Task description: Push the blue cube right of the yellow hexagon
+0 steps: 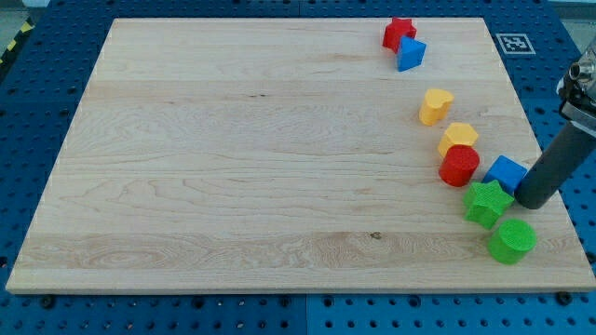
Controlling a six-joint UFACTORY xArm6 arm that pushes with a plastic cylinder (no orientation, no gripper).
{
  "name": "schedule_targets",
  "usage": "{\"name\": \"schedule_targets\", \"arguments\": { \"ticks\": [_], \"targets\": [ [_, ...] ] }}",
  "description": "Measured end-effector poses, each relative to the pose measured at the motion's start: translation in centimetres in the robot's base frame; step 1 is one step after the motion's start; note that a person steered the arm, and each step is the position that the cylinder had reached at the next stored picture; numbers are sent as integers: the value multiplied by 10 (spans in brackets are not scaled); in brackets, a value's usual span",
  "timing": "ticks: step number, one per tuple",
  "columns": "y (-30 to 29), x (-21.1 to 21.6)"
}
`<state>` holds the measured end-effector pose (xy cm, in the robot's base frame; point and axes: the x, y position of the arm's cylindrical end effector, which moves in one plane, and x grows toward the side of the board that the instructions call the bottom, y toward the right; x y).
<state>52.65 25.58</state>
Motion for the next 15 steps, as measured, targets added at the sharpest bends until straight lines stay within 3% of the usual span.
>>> {"name": "schedule_targets", "arguments": {
  "ticks": [2,5,10,12,15],
  "targets": [
    [1,-11],
    [12,28],
    [-2,-39],
    [41,-12],
    [-42,-12]
  ]
}}
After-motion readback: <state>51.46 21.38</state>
